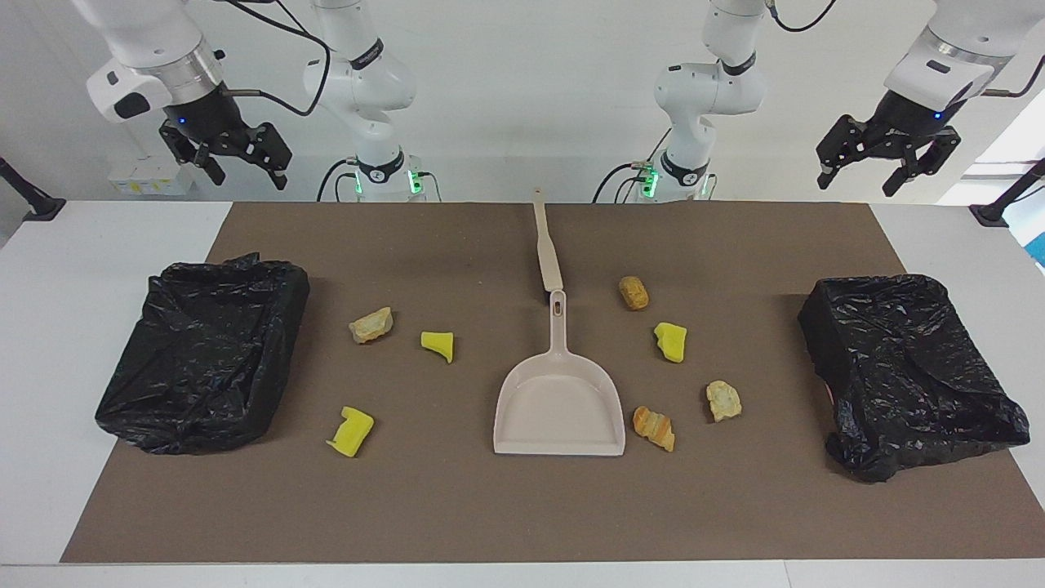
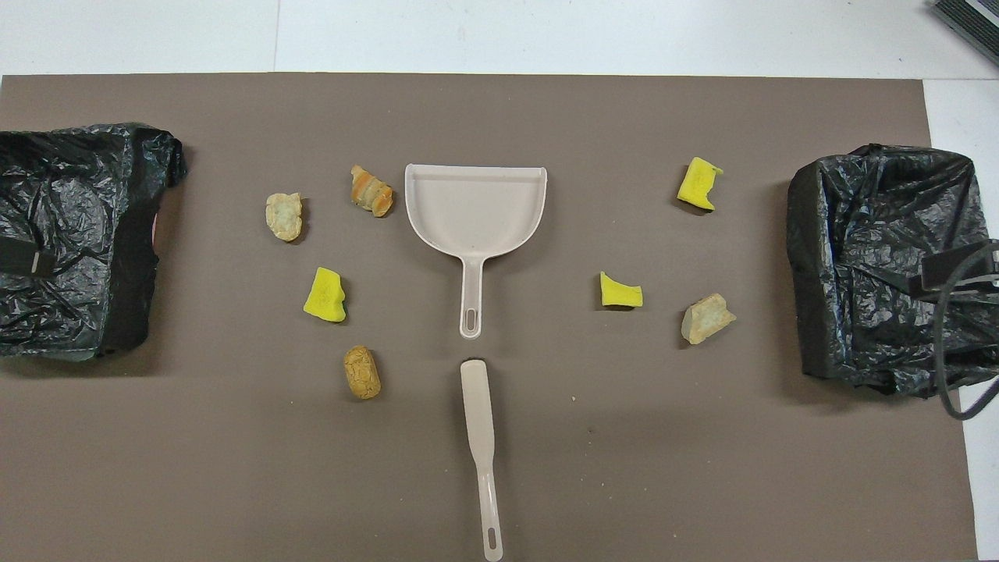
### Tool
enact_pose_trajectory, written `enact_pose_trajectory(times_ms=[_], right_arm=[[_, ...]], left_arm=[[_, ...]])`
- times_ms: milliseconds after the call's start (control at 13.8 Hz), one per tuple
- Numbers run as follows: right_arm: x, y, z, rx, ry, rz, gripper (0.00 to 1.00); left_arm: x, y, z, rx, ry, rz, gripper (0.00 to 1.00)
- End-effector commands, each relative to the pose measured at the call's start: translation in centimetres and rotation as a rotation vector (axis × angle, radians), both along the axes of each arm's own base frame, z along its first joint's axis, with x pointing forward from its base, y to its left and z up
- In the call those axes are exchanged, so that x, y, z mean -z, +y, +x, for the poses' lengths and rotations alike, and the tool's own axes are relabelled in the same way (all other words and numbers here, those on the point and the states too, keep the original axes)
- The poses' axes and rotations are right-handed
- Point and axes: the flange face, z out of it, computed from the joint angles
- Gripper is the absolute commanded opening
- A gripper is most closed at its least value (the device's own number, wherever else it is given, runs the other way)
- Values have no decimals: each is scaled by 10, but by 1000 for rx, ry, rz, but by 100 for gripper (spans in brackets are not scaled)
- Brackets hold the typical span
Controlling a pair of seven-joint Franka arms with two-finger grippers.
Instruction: Sweep and dump trash in bin
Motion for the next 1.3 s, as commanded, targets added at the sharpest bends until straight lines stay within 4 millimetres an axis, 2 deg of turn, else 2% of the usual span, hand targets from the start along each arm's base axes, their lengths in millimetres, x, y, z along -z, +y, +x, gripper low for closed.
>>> enact_pose_trajectory(times_ms=[0,361,434,723,795,940,1084,1229], right_arm=[[12,5,22,-37,6,38,100],[41,46,58,8,-18,100,100],[48,64,65,9,-25,114,100],[72,109,94,108,-94,164,100],[81,129,100,120,-107,176,100],[99,162,111,162,-132,189,100],[115,199,118,172,-166,196,100],[135,231,122,200,-174,201,100]], left_arm=[[-4,3,-4,-9,4,14,100],[-4,3,-4,-11,4,14,100],[-4,2,-4,-8,4,14,100],[-3,2,-4,-12,9,14,100],[-4,-3,-5,-3,12,14,100],[-2,-24,-6,37,16,15,100],[0,-59,-14,61,19,15,100],[5,-95,-31,24,26,14,100]])
